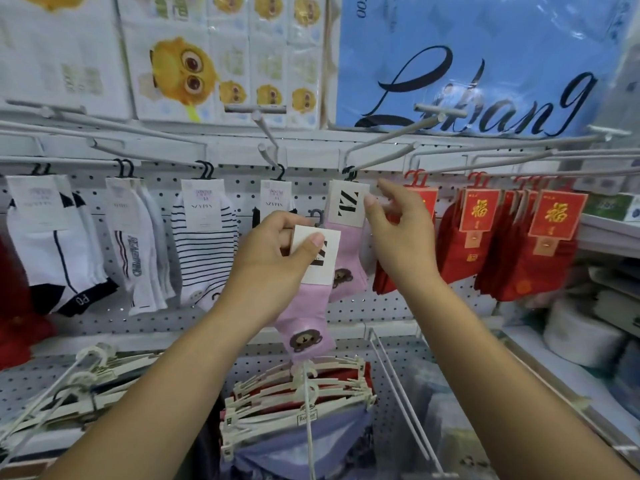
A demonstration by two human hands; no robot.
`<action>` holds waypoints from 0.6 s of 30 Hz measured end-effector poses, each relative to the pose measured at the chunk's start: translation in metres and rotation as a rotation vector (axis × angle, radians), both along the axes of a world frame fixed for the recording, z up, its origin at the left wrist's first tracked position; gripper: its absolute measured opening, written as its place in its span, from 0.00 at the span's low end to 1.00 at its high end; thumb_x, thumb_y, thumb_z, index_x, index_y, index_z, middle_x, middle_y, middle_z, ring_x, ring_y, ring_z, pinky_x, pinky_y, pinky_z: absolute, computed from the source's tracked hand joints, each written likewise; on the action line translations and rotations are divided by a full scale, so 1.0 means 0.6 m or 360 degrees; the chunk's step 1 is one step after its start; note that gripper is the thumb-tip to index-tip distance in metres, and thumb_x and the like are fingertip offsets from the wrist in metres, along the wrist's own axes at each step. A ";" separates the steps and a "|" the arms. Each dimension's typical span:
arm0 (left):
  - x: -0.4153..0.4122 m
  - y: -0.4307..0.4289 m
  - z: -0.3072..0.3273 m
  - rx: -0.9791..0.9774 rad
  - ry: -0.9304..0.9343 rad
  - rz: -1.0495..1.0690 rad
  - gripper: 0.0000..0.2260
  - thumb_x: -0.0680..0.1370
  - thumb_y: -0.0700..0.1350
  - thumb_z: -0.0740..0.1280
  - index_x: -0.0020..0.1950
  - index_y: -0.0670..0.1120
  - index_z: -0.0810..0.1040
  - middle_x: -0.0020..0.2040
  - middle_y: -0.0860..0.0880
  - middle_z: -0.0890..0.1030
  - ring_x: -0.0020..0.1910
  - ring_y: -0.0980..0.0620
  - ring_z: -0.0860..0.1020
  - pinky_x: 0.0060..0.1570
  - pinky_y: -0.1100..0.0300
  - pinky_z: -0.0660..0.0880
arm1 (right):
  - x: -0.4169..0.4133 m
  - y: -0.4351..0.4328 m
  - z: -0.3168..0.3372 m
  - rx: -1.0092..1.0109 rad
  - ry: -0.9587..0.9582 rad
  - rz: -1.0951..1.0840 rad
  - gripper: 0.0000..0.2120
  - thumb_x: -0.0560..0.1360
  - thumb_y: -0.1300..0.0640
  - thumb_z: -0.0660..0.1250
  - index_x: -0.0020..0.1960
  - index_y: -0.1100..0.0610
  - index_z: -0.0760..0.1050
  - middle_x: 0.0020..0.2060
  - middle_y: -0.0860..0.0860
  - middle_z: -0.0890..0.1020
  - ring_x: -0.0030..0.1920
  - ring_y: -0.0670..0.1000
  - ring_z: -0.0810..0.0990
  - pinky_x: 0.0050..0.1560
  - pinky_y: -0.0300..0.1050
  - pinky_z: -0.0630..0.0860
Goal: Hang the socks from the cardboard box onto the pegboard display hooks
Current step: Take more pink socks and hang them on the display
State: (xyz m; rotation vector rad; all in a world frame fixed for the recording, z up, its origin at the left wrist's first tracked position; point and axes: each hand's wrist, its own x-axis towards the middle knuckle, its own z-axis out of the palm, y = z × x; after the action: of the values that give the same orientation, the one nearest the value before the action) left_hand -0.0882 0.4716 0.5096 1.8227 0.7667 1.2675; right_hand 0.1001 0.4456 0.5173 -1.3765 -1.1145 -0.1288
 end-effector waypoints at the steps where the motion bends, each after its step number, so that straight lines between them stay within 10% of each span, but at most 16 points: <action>1: 0.005 0.000 0.000 -0.0014 -0.0013 0.0024 0.09 0.80 0.46 0.71 0.58 0.52 0.77 0.49 0.53 0.86 0.44 0.57 0.85 0.39 0.66 0.79 | -0.010 -0.018 -0.003 0.0001 0.0024 0.0085 0.18 0.81 0.47 0.66 0.69 0.50 0.77 0.58 0.44 0.80 0.52 0.38 0.78 0.50 0.27 0.71; 6: 0.029 -0.009 0.002 -0.0012 0.0101 0.0026 0.15 0.80 0.50 0.70 0.65 0.55 0.71 0.54 0.53 0.85 0.52 0.52 0.83 0.54 0.49 0.80 | -0.031 -0.078 -0.010 -0.0116 0.0079 0.0635 0.10 0.80 0.54 0.69 0.60 0.53 0.83 0.45 0.46 0.85 0.41 0.38 0.80 0.40 0.34 0.78; 12: 0.040 -0.030 0.014 0.0085 0.0229 -0.0105 0.15 0.85 0.47 0.61 0.72 0.54 0.66 0.60 0.56 0.81 0.54 0.58 0.80 0.51 0.62 0.77 | -0.003 -0.099 0.004 -0.0189 -0.0076 0.0745 0.12 0.78 0.63 0.71 0.59 0.52 0.84 0.47 0.52 0.86 0.49 0.55 0.83 0.53 0.43 0.82; 18: 0.033 -0.033 0.022 0.0158 -0.0040 0.0309 0.20 0.81 0.47 0.68 0.69 0.52 0.63 0.61 0.56 0.75 0.55 0.62 0.76 0.55 0.59 0.77 | 0.021 -0.087 0.032 -0.0051 -0.0103 0.0626 0.13 0.79 0.64 0.69 0.56 0.48 0.82 0.48 0.48 0.86 0.49 0.46 0.83 0.55 0.41 0.82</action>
State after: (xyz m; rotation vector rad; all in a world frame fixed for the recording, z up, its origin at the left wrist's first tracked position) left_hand -0.0682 0.4521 0.5228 1.8420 0.8986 1.4737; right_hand 0.1125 0.3937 0.5367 -1.1629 -1.4249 0.1309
